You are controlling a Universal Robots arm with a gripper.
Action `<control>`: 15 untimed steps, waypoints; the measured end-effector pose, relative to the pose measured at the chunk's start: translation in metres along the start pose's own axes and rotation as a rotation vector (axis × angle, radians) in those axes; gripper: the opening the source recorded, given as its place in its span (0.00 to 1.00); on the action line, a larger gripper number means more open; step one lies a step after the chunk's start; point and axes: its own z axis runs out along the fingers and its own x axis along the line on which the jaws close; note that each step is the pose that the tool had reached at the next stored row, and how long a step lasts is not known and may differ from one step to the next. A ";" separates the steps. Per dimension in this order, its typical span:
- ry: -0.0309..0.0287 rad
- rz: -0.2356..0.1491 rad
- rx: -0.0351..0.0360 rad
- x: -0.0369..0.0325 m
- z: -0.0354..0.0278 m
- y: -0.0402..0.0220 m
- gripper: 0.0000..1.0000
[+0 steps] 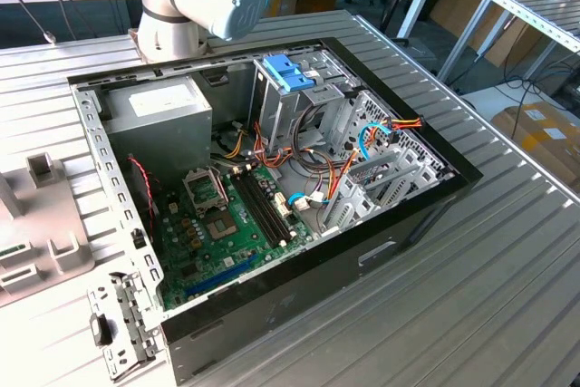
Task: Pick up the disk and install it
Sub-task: 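Pick up the disk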
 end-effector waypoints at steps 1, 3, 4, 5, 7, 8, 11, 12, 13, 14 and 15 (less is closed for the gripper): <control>0.0000 0.000 0.0001 0.0000 0.0000 -0.0004 0.37; 0.0000 0.000 0.0000 0.0000 -0.0001 -0.0016 0.37; 0.0000 0.000 0.0001 0.0000 -0.0001 -0.0024 0.37; 0.0000 0.000 0.0000 0.0001 -0.0001 -0.0030 0.37; 0.0000 0.000 0.0000 0.0001 -0.0001 -0.0039 0.37; 0.0000 0.000 0.0000 0.0001 -0.0002 -0.0045 0.37; 0.0000 0.000 0.0000 0.0001 -0.0003 -0.0065 0.37; 0.0000 0.000 0.0000 0.0002 -0.0003 -0.0074 0.37; 0.0000 0.000 0.0000 0.0002 -0.0003 -0.0081 0.37; 0.0000 0.000 0.0001 0.0002 -0.0003 -0.0085 0.37; 0.0000 0.000 0.0000 0.0002 -0.0004 -0.0090 0.37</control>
